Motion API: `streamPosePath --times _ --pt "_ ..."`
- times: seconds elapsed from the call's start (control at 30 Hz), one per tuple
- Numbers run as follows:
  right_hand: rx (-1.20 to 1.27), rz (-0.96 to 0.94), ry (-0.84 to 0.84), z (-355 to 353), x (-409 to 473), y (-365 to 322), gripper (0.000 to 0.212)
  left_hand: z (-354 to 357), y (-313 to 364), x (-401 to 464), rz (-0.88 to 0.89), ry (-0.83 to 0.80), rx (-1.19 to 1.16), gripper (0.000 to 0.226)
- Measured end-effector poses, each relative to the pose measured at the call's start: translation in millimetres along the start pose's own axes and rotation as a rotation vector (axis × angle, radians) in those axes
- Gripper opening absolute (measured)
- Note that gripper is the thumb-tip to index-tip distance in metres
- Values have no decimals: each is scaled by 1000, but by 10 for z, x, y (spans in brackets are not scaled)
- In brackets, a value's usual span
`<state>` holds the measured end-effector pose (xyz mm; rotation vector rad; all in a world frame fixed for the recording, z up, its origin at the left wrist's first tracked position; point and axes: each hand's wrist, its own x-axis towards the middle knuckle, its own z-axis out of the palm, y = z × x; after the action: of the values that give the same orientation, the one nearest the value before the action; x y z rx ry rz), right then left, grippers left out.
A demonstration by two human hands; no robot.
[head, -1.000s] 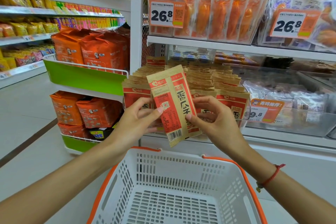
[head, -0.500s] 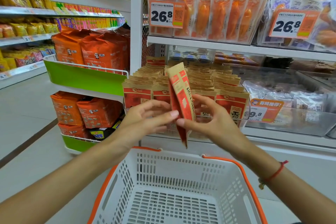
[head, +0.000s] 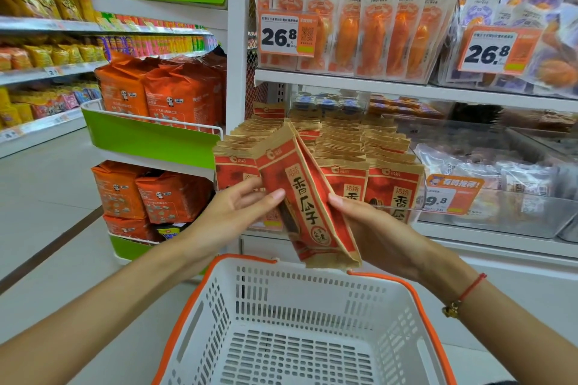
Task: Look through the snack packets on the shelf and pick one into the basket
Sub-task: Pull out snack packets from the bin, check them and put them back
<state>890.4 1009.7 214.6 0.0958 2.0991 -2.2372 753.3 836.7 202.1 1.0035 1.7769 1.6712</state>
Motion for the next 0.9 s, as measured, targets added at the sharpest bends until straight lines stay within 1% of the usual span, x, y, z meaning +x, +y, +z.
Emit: streamPosePath --times 0.07,0.13,0.2,0.27,0.33,0.4,0.47,0.53,0.63,0.7,0.8,0.87,0.9 --pt "-97 22 81 24 20 6 55 -6 7 -20 14 29 -13 30" --pt "-229 18 152 70 19 -1 45 -3 27 -35 15 62 -22 25" --pt "-300 -26 218 131 5 -42 40 1 38 -32 32 96 -29 24" --pt "-319 -102 294 178 -13 -116 37 2 69 -25 57 136 -51 25" --pt "-342 -208 325 209 -18 -196 34 9 118 -7 94 174 -65 27" --pt "-463 -307 356 220 -1 -250 33 27 170 25 129 205 -86 28" --pt "-606 -409 405 213 38 -314 36 47 238 66 164 240 -117 25" --pt "-640 -478 451 194 102 -411 36 49 332 136 185 260 -126 24" --pt "-651 -512 508 103 232 -696 37 -13 519 331 204 221 -132 32" --pt "-720 -516 535 12 327 -915 35 -80 642 499 178 186 -116 36" --pt "-881 -535 581 -149 500 -1207 34 -199 768 797 152 168 -88 28" --pt "-1006 -551 599 -242 626 -1327 35 -267 807 980 161 217 -75 20" --pt "-1082 -554 606 -287 699 -1363 36 -294 809 1071 165 245 -74 21"
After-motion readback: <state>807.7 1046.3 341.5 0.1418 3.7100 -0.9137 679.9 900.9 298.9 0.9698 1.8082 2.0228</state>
